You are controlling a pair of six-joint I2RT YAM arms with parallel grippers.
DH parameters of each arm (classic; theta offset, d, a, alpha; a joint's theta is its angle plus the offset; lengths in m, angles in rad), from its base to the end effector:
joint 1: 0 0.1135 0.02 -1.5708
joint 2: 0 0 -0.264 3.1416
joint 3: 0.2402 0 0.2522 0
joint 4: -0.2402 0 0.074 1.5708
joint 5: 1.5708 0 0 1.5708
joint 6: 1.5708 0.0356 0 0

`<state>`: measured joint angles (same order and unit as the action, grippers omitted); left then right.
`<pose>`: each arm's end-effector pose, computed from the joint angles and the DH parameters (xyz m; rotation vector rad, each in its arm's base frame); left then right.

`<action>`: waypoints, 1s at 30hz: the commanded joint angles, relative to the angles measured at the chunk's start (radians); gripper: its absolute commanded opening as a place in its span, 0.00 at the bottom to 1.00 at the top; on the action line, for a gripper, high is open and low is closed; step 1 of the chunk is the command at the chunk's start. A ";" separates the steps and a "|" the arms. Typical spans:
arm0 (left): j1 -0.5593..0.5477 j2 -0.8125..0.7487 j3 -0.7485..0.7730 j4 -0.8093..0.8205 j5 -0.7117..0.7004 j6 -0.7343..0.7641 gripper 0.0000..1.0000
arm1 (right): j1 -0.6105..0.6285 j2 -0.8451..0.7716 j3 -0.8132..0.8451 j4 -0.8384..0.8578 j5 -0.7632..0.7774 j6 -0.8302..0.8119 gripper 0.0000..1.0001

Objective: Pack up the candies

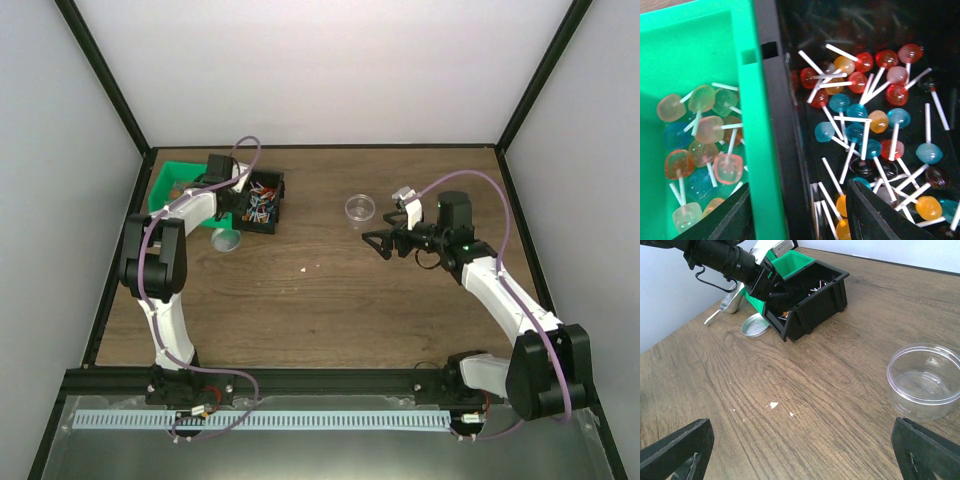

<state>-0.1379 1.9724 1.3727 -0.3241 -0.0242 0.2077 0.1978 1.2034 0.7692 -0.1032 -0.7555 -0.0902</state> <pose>0.4214 -0.0576 0.1803 0.4191 2.4597 0.0594 0.2486 0.0747 0.2601 -0.7355 1.9204 0.8562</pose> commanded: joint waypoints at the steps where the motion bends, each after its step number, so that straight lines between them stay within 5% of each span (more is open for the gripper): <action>1: -0.004 -0.014 0.024 0.009 0.064 0.041 0.48 | -0.001 0.005 0.005 0.016 0.008 -0.008 1.00; 14: -0.030 -0.093 -0.069 0.005 0.173 0.126 0.40 | -0.002 0.012 0.005 0.020 0.016 -0.008 1.00; 30: -0.050 -0.206 -0.195 -0.162 0.423 0.427 0.41 | -0.003 0.015 0.000 0.026 0.025 -0.008 1.00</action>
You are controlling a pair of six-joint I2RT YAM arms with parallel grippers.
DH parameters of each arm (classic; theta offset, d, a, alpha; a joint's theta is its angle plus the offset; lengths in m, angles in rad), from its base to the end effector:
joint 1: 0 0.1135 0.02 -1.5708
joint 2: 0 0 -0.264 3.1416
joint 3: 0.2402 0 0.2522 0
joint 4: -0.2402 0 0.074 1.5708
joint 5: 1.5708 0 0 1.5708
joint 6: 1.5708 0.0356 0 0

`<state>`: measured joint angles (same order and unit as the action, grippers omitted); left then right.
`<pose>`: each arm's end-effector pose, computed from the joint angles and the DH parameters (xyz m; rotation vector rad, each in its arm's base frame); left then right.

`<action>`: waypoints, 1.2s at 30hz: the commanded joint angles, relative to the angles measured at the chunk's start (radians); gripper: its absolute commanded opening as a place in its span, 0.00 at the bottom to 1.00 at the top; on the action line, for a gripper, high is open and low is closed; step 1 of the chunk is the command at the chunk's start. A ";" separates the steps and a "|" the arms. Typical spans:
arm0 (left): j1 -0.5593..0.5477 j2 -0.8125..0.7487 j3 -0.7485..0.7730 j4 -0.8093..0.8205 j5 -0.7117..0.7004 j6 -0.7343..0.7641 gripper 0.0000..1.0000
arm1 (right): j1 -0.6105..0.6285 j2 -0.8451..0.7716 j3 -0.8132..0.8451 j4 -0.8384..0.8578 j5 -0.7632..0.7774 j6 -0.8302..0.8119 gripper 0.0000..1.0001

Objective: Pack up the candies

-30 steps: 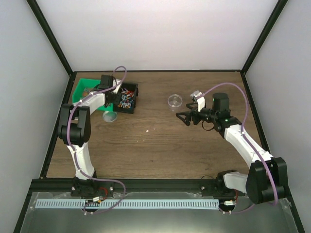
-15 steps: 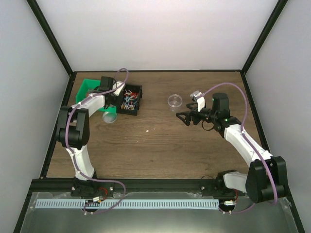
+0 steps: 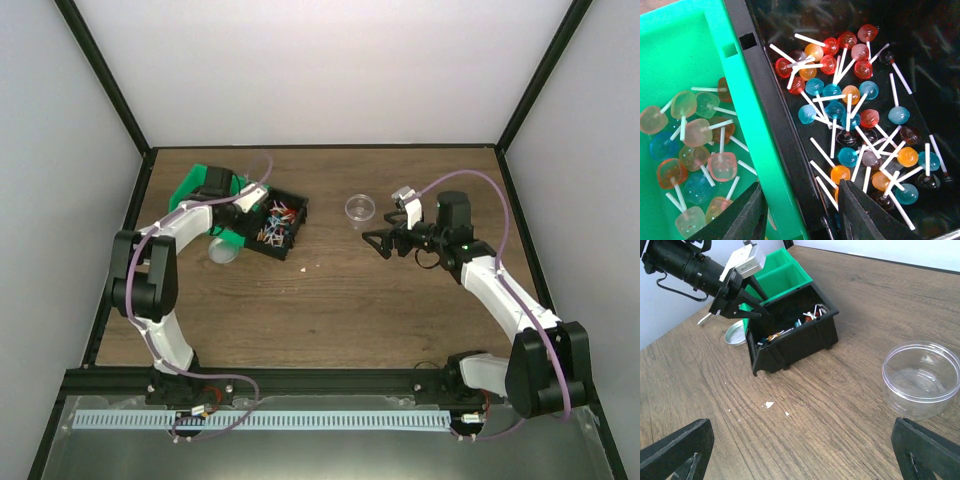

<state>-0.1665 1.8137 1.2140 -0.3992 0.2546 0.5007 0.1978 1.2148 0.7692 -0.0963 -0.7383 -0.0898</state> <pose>0.3716 -0.0715 0.1898 0.9188 2.3602 -0.1957 0.2511 0.0748 0.2578 -0.7250 1.9315 0.8401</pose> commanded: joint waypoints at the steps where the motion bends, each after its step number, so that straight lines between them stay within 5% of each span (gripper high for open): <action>1: -0.024 -0.054 -0.044 -0.102 0.157 0.161 0.41 | -0.002 0.004 0.000 0.020 0.008 -0.008 1.00; 21: -0.070 -0.143 -0.150 -0.508 0.326 0.738 0.42 | -0.003 0.008 -0.007 0.026 0.014 -0.014 1.00; 24: -0.080 -0.164 -0.172 -0.476 0.313 0.699 0.52 | -0.003 0.007 -0.009 0.026 0.017 -0.016 1.00; 27: -0.069 -0.195 -0.163 -0.425 0.325 0.584 0.73 | -0.001 0.008 -0.006 0.023 0.019 -0.015 1.00; 31: 0.035 -0.296 -0.150 -0.380 0.454 0.449 0.94 | -0.002 0.001 0.000 0.016 0.022 -0.023 1.00; 36: 0.260 -0.428 -0.212 -0.288 0.498 0.297 0.96 | -0.002 0.021 0.048 -0.016 -0.016 -0.061 1.00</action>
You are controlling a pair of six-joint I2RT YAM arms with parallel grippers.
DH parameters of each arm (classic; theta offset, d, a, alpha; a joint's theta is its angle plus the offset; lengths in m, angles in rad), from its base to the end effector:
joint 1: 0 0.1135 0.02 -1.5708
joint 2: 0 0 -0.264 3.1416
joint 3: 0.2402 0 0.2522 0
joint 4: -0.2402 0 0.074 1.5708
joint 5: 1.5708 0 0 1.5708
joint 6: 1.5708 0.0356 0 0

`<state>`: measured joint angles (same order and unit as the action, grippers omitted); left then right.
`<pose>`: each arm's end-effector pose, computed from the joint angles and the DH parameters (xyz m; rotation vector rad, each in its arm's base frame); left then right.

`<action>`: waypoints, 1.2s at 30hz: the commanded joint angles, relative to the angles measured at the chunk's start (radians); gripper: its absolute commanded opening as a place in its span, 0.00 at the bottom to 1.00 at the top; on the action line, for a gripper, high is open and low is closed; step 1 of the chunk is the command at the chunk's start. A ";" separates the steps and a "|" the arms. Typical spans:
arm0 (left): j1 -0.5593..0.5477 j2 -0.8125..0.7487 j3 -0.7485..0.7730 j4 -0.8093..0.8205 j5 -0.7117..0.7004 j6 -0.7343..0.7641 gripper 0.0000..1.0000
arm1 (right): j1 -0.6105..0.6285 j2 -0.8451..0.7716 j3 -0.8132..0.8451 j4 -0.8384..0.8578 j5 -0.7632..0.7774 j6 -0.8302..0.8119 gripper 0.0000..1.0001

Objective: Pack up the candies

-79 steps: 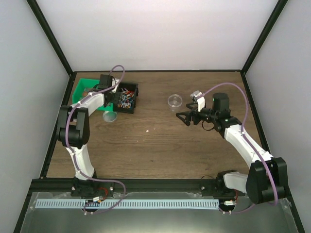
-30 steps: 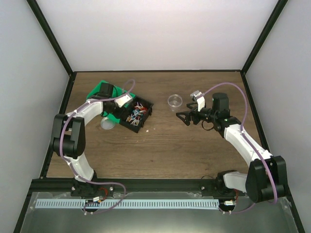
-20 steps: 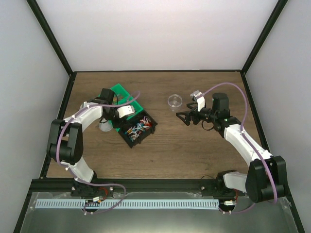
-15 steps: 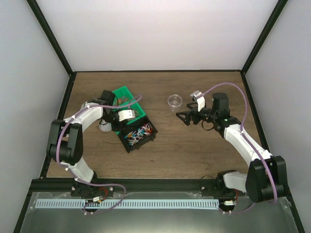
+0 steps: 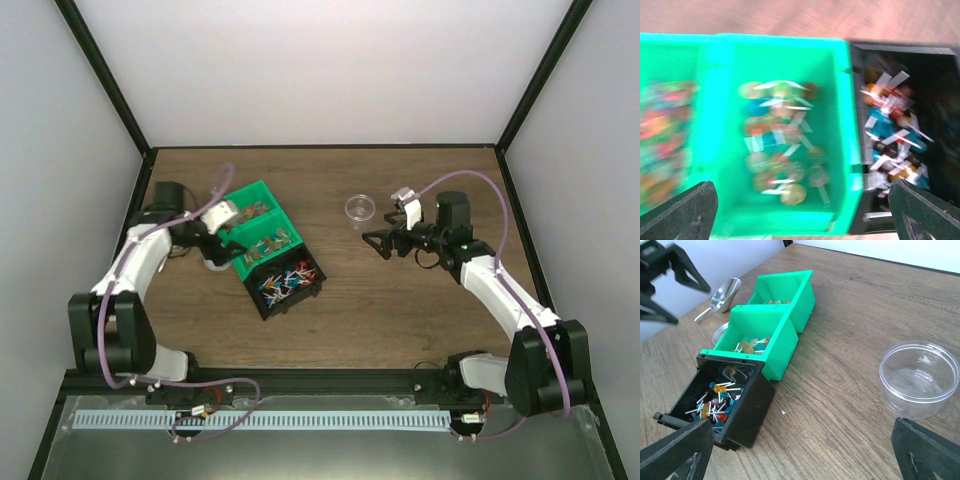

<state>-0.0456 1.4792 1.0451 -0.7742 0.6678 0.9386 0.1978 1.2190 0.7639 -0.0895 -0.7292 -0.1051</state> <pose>0.2782 -0.0348 0.2325 1.3084 2.1075 -0.5787 0.2517 0.0746 0.2555 -0.7335 1.9297 0.8222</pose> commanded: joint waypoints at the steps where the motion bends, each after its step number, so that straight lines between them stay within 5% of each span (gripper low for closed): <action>1: 0.187 -0.114 -0.064 0.100 0.085 -0.165 0.96 | 0.000 0.023 0.063 -0.027 -0.036 -0.050 1.00; 5: 0.322 -0.141 -0.143 0.181 -0.023 -0.245 0.96 | 0.018 0.052 0.111 -0.037 -0.076 -0.047 1.00; 17: 0.333 -0.102 -0.134 0.260 -0.376 -0.413 0.98 | 0.045 0.178 0.195 -0.051 -0.008 -0.069 1.00; 30: 0.328 -0.164 -0.198 0.332 -0.612 -0.319 0.99 | 0.030 0.192 0.205 -0.189 0.252 -0.212 1.00; 36: 0.336 -0.164 -0.194 0.281 -0.560 -0.280 1.00 | 0.003 0.202 0.181 -0.186 0.251 -0.219 1.00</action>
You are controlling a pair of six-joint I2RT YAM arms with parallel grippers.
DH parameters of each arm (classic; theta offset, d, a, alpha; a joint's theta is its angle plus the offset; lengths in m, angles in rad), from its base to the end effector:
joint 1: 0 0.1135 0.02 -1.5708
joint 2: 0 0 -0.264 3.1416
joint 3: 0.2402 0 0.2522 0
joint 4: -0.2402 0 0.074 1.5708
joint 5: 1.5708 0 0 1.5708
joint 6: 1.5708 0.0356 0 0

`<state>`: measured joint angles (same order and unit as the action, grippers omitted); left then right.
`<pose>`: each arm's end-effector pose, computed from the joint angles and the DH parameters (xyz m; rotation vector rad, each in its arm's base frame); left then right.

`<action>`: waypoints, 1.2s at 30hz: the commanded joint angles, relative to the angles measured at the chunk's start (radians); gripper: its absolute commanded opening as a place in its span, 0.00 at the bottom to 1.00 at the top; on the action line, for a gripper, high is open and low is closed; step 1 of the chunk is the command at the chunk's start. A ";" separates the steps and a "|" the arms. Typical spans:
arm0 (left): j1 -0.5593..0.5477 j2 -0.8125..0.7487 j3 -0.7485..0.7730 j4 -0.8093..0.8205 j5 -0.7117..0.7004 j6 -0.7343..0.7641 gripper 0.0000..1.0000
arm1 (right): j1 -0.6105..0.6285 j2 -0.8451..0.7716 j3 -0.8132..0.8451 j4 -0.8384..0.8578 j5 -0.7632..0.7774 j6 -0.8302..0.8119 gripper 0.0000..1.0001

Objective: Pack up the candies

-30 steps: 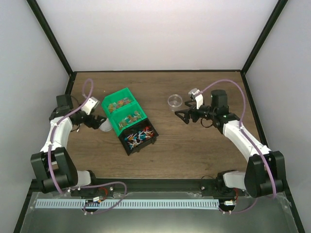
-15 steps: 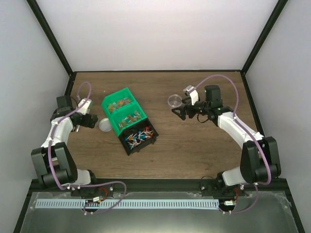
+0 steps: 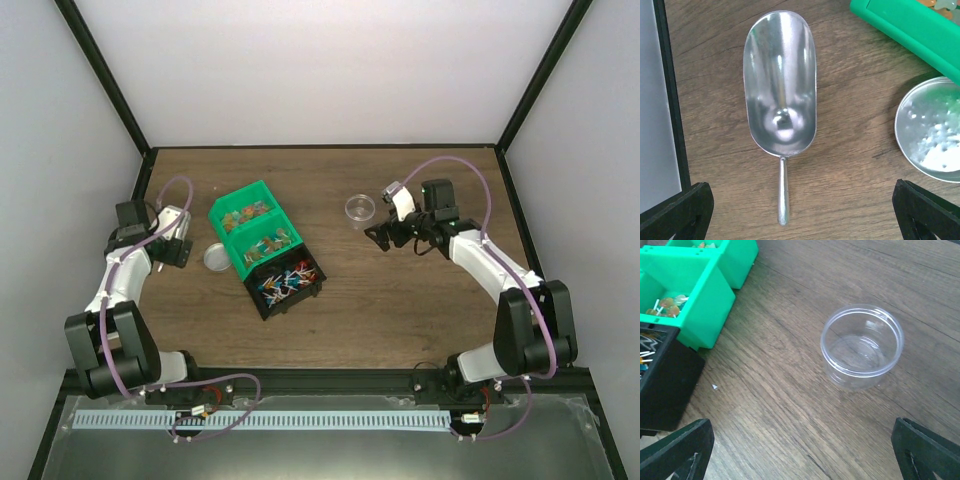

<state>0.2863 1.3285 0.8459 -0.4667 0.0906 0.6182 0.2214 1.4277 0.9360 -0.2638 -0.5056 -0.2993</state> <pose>0.2553 0.0718 0.2203 0.4548 2.4919 0.2522 0.2920 0.0834 0.2399 -0.8241 2.1157 0.5445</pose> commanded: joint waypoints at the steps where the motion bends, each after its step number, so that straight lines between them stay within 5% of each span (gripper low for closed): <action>1: 0.003 -0.014 0.004 -0.033 0.025 0.043 1.00 | -0.021 -0.004 0.007 -0.014 0.026 -0.025 1.00; 10: 0.186 -0.039 -0.067 -0.056 0.313 0.102 1.00 | -0.023 -0.029 0.023 -0.009 -0.014 0.011 1.00; 16: 0.335 0.095 -0.077 -0.023 0.498 0.189 0.91 | -0.022 -0.024 0.071 -0.009 -0.086 0.049 1.00; 30: 0.367 0.249 -0.223 0.387 0.515 0.226 0.75 | -0.021 -0.046 0.076 0.072 -0.253 0.150 1.00; 36: 0.419 0.314 -0.209 0.365 0.597 0.296 0.75 | -0.019 -0.059 0.084 0.074 -0.297 0.168 1.00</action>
<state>0.6727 1.6028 0.6338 -0.1257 0.6083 0.8497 0.2043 1.4002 0.9810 -0.2127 -0.7494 -0.1551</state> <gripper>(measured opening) 0.747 0.997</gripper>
